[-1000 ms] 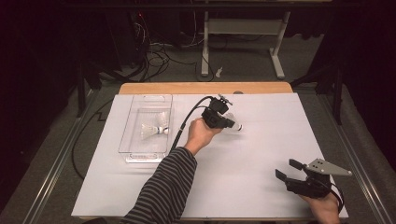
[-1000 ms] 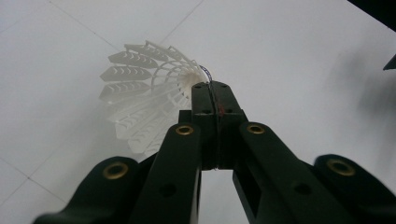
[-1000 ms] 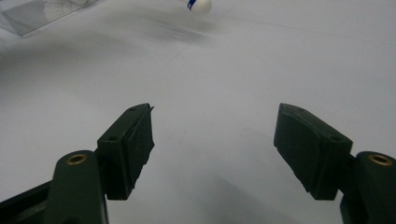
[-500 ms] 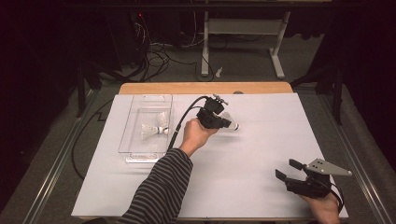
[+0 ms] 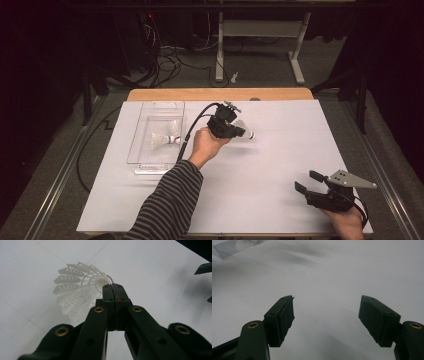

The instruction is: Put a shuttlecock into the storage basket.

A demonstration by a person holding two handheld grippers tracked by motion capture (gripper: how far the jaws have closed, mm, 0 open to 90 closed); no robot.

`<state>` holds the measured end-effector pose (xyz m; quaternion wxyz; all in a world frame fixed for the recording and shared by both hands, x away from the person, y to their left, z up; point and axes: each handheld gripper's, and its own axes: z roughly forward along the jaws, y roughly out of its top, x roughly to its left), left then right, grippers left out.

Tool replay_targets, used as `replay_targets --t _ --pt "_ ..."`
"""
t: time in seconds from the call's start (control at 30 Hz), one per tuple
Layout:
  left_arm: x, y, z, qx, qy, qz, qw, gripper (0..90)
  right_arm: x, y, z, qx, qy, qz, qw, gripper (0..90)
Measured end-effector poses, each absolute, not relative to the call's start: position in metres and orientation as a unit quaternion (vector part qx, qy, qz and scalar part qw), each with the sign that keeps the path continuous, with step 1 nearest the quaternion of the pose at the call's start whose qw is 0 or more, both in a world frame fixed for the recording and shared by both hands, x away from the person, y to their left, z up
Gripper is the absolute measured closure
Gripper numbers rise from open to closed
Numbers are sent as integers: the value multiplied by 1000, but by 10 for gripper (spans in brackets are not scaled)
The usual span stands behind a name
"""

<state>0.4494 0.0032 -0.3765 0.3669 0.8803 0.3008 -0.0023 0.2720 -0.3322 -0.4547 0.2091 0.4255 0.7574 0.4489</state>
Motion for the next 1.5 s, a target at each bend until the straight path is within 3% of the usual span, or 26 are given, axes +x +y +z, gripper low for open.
replay_targets --t 1.5 --pt "431 24 -366 877 297 0 378 897 272 -332 -455 425 758 448 208 288"
